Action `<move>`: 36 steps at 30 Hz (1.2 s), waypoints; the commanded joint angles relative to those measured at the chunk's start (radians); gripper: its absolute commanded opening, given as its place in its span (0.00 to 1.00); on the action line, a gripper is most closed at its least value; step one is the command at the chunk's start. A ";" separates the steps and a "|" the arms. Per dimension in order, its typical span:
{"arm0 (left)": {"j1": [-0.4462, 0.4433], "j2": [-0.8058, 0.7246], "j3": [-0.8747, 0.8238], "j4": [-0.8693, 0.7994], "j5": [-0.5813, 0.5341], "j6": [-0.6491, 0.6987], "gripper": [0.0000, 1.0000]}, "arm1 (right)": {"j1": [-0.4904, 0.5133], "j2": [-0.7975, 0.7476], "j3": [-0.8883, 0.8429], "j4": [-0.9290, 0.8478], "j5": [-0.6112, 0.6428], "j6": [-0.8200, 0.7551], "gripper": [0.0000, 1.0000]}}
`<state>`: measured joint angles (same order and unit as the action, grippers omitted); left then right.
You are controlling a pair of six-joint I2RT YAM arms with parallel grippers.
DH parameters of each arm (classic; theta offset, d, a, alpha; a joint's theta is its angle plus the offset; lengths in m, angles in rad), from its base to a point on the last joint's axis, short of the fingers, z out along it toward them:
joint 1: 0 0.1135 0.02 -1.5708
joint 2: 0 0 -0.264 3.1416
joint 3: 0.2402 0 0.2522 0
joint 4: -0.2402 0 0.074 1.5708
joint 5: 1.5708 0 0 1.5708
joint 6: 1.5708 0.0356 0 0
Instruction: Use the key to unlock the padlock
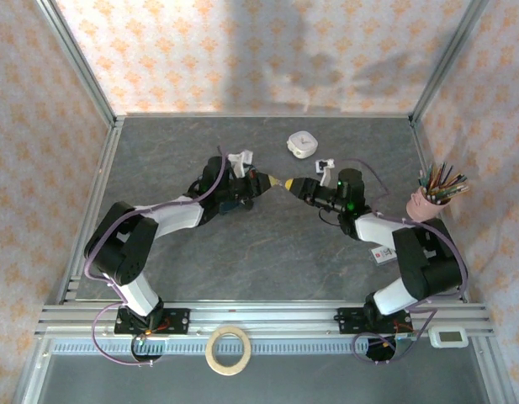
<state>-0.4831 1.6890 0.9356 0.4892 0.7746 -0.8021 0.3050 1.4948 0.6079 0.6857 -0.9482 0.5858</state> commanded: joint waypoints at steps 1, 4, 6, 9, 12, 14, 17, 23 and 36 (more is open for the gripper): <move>0.010 -0.034 0.081 -0.292 0.195 0.306 0.00 | -0.003 -0.070 0.033 -0.128 -0.182 -0.187 0.38; 0.019 -0.038 0.121 -0.399 0.246 0.404 0.00 | -0.019 -0.104 0.038 -0.163 -0.218 -0.221 0.34; 0.024 -0.044 0.138 -0.444 0.267 0.449 0.00 | -0.024 -0.115 0.039 -0.177 -0.235 -0.231 0.32; 0.032 -0.060 0.155 -0.493 0.299 0.503 0.00 | -0.025 -0.126 0.033 -0.183 -0.248 -0.240 0.31; 0.042 -0.082 0.160 -0.510 0.329 0.533 0.00 | -0.025 -0.125 0.014 -0.141 -0.271 -0.221 0.31; 0.043 -0.090 0.160 -0.491 0.371 0.524 0.00 | -0.023 -0.122 -0.003 -0.078 -0.290 -0.187 0.31; 0.043 -0.090 0.165 -0.488 0.393 0.520 0.00 | -0.012 -0.117 -0.011 -0.032 -0.300 -0.161 0.30; 0.040 -0.106 0.151 -0.465 0.401 0.506 0.00 | 0.023 -0.098 0.004 0.003 -0.299 -0.146 0.26; 0.032 -0.120 0.120 -0.370 0.432 0.437 0.00 | 0.053 -0.051 0.029 0.011 -0.296 -0.152 0.21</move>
<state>-0.4385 1.6196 1.0561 0.0345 1.1454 -0.3504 0.3424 1.4361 0.6102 0.6708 -1.2343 0.4335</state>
